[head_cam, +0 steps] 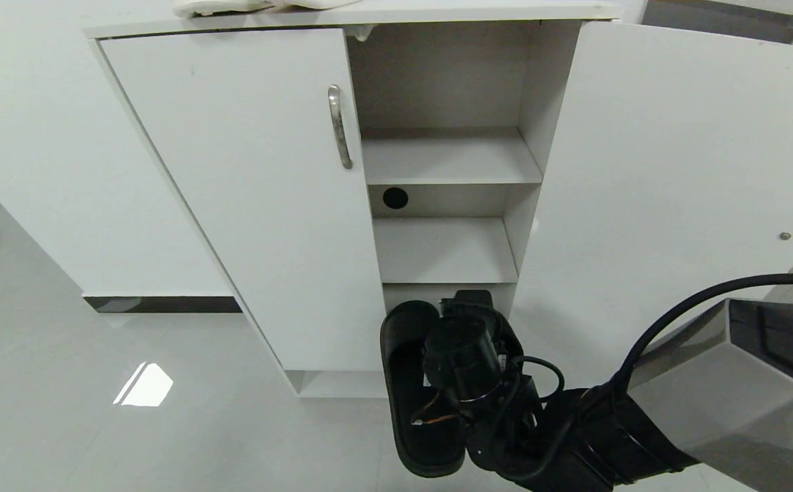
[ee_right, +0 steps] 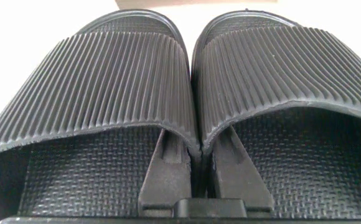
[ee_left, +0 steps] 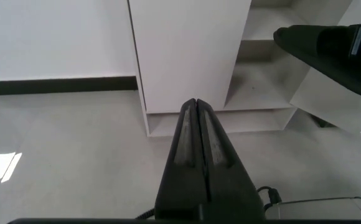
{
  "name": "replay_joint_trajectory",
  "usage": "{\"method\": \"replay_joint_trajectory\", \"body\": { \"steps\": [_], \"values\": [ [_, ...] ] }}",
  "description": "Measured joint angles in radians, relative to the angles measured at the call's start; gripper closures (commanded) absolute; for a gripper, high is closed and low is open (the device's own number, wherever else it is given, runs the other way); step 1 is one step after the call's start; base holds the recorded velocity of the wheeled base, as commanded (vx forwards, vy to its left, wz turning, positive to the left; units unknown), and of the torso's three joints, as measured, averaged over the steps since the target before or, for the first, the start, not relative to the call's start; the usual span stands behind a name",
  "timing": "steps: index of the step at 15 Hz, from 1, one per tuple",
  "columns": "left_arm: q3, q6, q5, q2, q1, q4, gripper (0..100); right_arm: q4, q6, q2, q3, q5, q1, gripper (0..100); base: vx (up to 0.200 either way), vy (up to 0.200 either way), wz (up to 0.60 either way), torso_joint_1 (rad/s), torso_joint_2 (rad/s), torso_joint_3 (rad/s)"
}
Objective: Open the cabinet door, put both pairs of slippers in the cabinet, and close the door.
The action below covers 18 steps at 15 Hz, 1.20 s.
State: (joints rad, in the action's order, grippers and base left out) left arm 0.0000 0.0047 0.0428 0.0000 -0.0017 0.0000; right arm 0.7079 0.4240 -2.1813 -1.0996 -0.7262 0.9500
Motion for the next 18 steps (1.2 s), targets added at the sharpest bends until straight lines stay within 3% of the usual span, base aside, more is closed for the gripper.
{"method": "replay_joint_trajectory", "body": {
  "steps": [9,18],
  "values": [
    [0.0,0.0,0.0,0.0,0.0,0.0,100,0.238,-0.188,-0.016,0.014,-0.083,-0.003,100,0.0,0.0,0.0,0.003,0.0,-0.091],
    [0.0,-0.001,0.0,0.001,0.0,0.0,100,0.254,-0.207,-0.051,0.013,-0.124,-0.008,100,0.0,0.0,0.0,0.0,0.0,0.0]
  ]
}}
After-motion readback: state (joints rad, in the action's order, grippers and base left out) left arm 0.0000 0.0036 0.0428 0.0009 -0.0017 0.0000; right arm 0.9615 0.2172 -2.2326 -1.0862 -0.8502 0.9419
